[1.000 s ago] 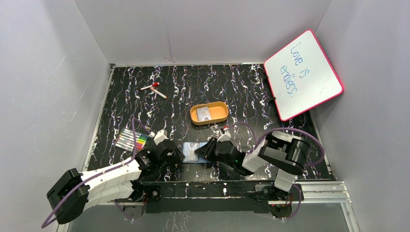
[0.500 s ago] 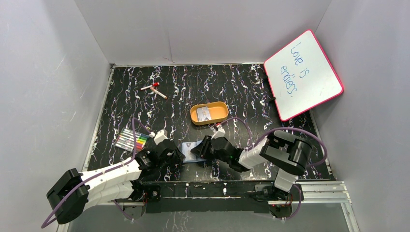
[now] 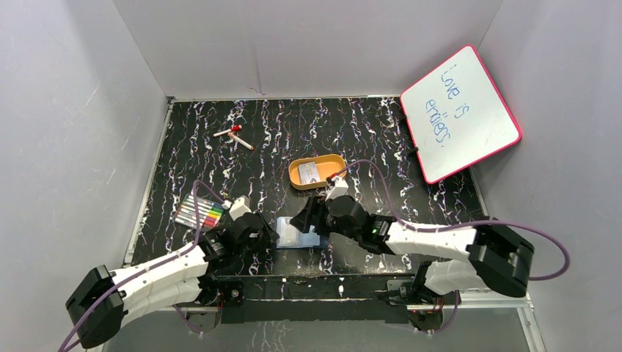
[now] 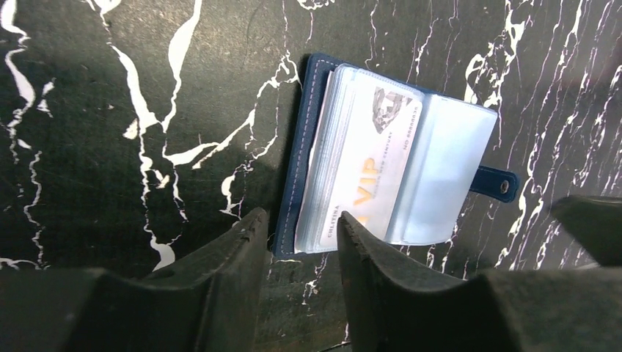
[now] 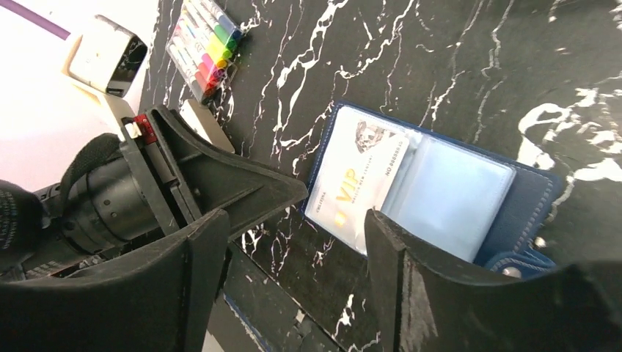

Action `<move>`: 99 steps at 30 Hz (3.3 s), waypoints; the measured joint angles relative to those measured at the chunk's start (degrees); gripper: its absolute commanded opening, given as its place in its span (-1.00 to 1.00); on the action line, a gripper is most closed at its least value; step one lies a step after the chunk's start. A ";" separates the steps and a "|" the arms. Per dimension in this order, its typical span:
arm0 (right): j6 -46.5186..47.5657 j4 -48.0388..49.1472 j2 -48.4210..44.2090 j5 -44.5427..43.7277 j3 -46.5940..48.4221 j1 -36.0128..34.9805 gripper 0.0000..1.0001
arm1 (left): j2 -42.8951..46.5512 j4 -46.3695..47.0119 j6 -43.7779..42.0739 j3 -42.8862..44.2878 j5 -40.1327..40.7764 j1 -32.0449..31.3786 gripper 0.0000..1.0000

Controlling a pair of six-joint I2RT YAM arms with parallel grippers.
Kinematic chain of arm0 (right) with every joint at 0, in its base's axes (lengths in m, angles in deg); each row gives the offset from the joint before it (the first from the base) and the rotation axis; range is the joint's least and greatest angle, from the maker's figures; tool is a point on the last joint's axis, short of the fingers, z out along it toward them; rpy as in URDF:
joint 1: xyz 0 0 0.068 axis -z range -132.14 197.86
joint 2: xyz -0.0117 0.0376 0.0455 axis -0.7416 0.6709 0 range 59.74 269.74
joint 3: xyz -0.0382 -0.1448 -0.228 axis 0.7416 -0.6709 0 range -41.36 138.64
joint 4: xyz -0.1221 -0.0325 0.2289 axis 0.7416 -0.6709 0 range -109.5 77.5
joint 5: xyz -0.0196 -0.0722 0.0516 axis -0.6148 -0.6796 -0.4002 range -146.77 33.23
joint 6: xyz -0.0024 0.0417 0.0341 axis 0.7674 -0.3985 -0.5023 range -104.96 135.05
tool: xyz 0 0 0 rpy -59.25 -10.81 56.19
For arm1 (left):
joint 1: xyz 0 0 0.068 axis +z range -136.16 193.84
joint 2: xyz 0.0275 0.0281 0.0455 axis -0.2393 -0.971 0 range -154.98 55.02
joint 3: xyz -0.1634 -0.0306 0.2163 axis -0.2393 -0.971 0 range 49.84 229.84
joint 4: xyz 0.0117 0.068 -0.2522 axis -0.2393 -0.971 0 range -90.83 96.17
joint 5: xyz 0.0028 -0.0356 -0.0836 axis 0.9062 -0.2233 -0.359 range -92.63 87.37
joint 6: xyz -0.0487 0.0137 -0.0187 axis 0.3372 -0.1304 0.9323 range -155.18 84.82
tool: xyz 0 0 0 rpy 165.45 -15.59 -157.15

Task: Put the credit cards into the card holder
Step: Insert the credit card into the card holder, then close the card holder at the center of the board.

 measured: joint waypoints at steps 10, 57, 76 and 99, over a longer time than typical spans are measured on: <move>6.25 -26.45 -7.45 -7.96 5.42 0.13 0.49 | 5.14 -5.99 -2.27 3.21 3.43 0.00 0.03; 21.70 -31.80 -14.14 2.16 6.91 6.14 -1.00 | -1.99 -3.41 -6.36 3.76 1.22 0.00 -0.18; 16.96 -3.72 2.56 16.96 4.17 6.12 -1.00 | -7.80 6.49 -5.35 1.07 -3.13 0.00 -0.53; 14.40 2.49 16.41 24.96 7.63 5.51 0.33 | 7.93 -10.60 -2.64 1.81 4.15 0.00 -0.15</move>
